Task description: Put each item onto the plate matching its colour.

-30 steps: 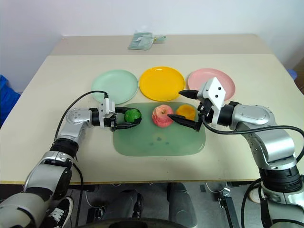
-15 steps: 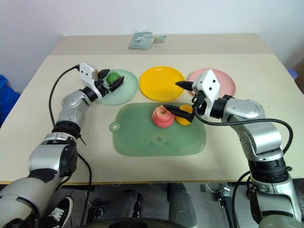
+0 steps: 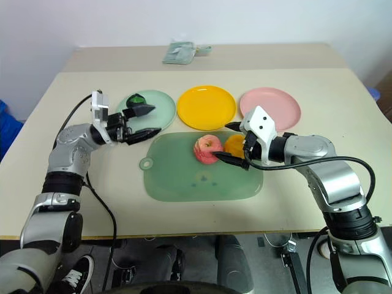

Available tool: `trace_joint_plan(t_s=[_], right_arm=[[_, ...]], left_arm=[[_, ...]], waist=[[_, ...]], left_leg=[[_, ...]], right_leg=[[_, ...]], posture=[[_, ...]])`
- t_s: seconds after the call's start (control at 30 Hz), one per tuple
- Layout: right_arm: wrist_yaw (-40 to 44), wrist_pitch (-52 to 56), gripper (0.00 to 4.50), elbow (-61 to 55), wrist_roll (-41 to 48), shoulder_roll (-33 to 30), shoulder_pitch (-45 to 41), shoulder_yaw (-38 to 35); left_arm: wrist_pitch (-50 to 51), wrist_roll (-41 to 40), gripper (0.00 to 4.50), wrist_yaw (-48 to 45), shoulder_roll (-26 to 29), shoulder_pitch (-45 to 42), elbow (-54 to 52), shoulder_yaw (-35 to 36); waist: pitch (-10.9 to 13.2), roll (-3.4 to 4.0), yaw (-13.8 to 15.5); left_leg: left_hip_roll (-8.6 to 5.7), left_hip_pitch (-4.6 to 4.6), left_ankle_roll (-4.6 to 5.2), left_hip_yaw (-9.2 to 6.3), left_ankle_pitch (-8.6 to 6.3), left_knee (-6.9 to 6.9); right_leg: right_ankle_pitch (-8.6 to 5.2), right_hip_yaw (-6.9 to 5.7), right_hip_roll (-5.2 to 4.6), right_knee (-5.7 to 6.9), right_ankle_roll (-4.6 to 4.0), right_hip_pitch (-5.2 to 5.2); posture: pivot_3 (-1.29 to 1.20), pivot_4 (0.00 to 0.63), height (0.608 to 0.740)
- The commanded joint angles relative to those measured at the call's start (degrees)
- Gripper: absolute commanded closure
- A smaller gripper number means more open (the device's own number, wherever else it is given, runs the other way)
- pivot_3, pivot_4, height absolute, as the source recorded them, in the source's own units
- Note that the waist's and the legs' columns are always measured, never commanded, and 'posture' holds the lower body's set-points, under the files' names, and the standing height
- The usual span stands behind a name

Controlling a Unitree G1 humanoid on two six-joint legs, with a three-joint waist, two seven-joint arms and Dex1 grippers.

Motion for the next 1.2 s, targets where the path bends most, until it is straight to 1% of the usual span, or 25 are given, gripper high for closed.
trace_joint_plan(t_s=[0.03, 0.1, 0.17, 0.23, 0.33, 0.5, 0.6, 0.73, 0.77, 0.8, 0.93, 1.03, 1.13, 1.2], right_arm=[[0.2, 1.5, 0.0, -1.1, 0.6, 0.5, -2.1, 0.4], [-0.3, 2.1, 0.0, -0.7, -0.1, 1.7, -3.4, 1.9], [-1.1, 1.9, 0.0, 1.7, -3.4, 2.5, -5.3, 5.1], [-1.9, 2.2, 0.0, 4.0, -5.9, 3.5, -6.8, 7.7], [-1.9, 4.6, 0.0, 5.7, -5.4, 5.5, -8.7, 8.6], [-1.5, 2.5, 0.0, 10.2, -10.7, 5.0, -10.2, 12.2], [0.6, 3.9, 0.0, 11.0, -10.6, 4.8, -9.9, 13.1], [0.0, 4.1, 1.08, 10.9, -9.7, 6.6, -10.9, 10.7], [0.1, 4.3, 1.22, 10.5, -9.0, 6.8, -11.2, 9.7], [0.3, 4.5, 1.22, 10.3, -8.5, 7.0, -11.3, 9.1], [-2.0, 5.3, 1.22, 10.9, -4.6, 10.0, -13.4, 2.7], [-7.3, 2.7, 1.22, 14.7, -4.4, 13.0, -16.4, -2.7], [-15.4, -3.8, 1.22, 23.5, -9.8, 14.3, -19.7, -5.4], [-20.8, -8.9, 1.22, 30.3, -15.0, 13.3, -21.1, -5.0]], left_arm=[[4.2, -3.3, 0.03, -2.4, 2.1, 1.7, -7.4, -0.2], [5.1, -3.4, 0.03, -3.6, 3.1, 3.1, -9.8, -0.8], [4.2, -2.7, 0.03, -4.1, 3.6, 4.1, -11.3, -1.3], [5.5, -3.1, 0.03, -3.7, 3.9, 4.7, -12.8, -1.5], [5.1, -2.1, 0.03, -3.4, 4.6, 5.1, -13.9, -2.2], [6.5, -2.6, 0.03, -2.0, 4.8, 6.3, -15.5, -2.2], [6.3, -2.5, 0.03, -1.2, 4.6, 7.5, -16.3, -2.3], [6.6, -3.1, 0.0, 0.1, 4.4, 7.5, -17.1, -1.9], [6.5, -3.1, 0.0, 0.3, 4.3, 7.4, -17.0, -1.8], [6.5, -3.1, 0.0, 0.5, 4.3, 7.3, -16.9, -1.7], [6.0, -2.7, 0.0, 2.8, 3.5, 5.9, -15.6, -1.4], [2.0, 0.0, 0.0, 7.2, 1.6, 3.6, -11.9, -0.9], [1.3, -0.3, 0.0, 9.9, 0.2, 1.5, -10.2, 0.0], [2.0, -1.0, 0.0, 11.2, -0.3, 0.6, -10.1, 0.4]], waist=[[0.0, 0.0, 0.1], [0.0, 0.0, 0.0], [0.0, 0.0, -0.1], [0.0, 0.0, -0.1], [0.0, 0.0, -0.1], [0.0, 0.0, -0.1], [0.0, 0.0, -0.1], [0.0, 0.0, -0.1], [0.0, 0.0, -0.1], [0.0, 0.0, -0.1], [0.0, 0.0, -0.1], [0.0, 0.0, -0.1], [0.0, 0.0, 0.0], [0.0, 0.0, -0.1]], left_leg=[[0.0, 0.0, 0.0, -0.01, 0.0, 0.0], [0.0, -0.01, 0.0, -0.01, 0.0, 0.0], [0.0, 0.0, 0.0, 0.0, 0.0, -0.01], [0.0, 0.01, -0.02, 0.01, 0.01, -0.01], [0.0, -0.02, -0.03, 0.0, 0.02, -0.01], [-0.03, -0.04, -0.03, 0.01, 0.01, -0.01], [-0.02, -0.03, -0.03, 0.0, 0.01, -0.03], [-0.01, -0.01, -0.03, 0.0, 0.02, -0.02], [-0.01, -0.01, -0.04, 0.0, 0.02, -0.02], [-0.01, -0.01, -0.04, 0.0, 0.02, -0.02], [-0.01, -0.04, -0.04, 0.0, 0.02, -0.03], [-0.01, -0.03, -0.05, -0.01, 0.03, -0.02], [-0.02, -0.03, -0.07, -0.02, 0.04, -0.03], [-0.04, -0.05, -0.07, -0.01, 0.04, -0.03]], right_leg=[[0.0, -0.01, 0.0, 0.0, 0.0, 0.01], [0.0, -0.01, -0.01, -0.01, 0.0, 0.01], [0.0, -0.01, 0.0, -0.02, 0.0, 0.01], [0.0, -0.01, 0.01, -0.02, 0.0, 0.01], [0.0, -0.01, 0.0, -0.02, -0.01, -0.02], [0.0, -0.01, -0.02, -0.03, -0.01, -0.02], [-0.01, -0.01, -0.01, -0.04, -0.01, -0.03], [0.0, -0.02, -0.01, -0.03, -0.01, -0.01], [0.0, -0.02, -0.01, -0.03, -0.01, -0.01], [0.0, -0.02, 0.0, -0.03, -0.01, -0.01], [0.0, -0.02, -0.01, -0.03, -0.01, -0.04], [0.0, -0.02, -0.01, -0.03, -0.01, -0.05], [0.0, -0.02, -0.02, -0.02, -0.01, -0.04], [0.0, -0.02, -0.03, -0.02, -0.02, -0.05]], posture=[[0.0, 0.15, 0.74], [0.0, 0.15, 0.74], [0.0, 0.15, 0.74], [0.0, 0.15, 0.74], [0.0, 0.15, 0.74], [0.0, 0.15, 0.74], [0.0, 0.15, 0.74], [0.0, 0.15, 0.74], [0.0, 0.15, 0.74], [0.0, 0.15, 0.74], [0.0, 0.15, 0.74], [0.0, 0.15, 0.74], [0.0, 0.15, 0.74], [0.0, 0.15, 0.74]])
